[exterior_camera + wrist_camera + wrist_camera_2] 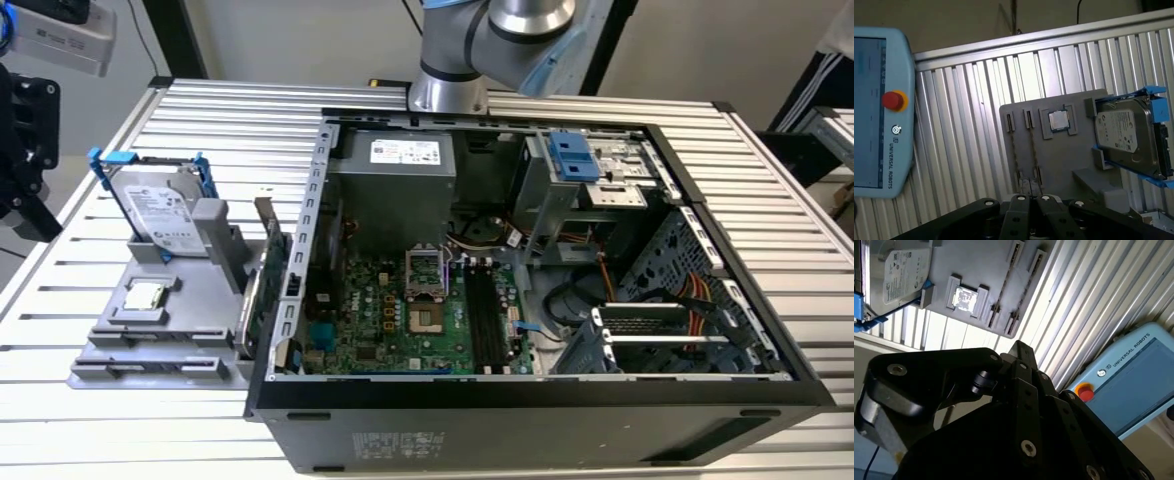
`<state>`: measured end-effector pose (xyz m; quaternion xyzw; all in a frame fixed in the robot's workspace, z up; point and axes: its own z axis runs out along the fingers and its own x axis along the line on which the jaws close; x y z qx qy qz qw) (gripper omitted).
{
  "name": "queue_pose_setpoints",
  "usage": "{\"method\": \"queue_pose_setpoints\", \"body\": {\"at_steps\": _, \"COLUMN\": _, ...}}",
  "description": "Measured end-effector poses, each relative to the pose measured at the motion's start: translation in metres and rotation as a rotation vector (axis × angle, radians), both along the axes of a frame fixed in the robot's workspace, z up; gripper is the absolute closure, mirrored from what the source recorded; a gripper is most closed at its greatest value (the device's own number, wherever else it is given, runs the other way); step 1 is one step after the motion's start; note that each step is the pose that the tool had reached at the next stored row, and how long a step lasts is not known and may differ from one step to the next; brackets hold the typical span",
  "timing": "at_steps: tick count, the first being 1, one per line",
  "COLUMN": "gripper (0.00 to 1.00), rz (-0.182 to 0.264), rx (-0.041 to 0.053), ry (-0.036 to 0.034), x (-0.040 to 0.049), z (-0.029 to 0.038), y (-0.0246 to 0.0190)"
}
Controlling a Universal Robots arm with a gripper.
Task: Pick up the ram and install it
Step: 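Pick up the ram and move it above insertion slot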
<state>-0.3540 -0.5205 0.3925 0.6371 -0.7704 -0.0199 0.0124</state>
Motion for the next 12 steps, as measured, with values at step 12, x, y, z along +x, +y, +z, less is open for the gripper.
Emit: {"method": "queue_pose_setpoints", "body": {"at_steps": 12, "gripper": 1.0, "rz": 0.031, "rx": 0.0, "ry": 0.0, "x": 0.0, "z": 0.0, "y": 0.0002}}
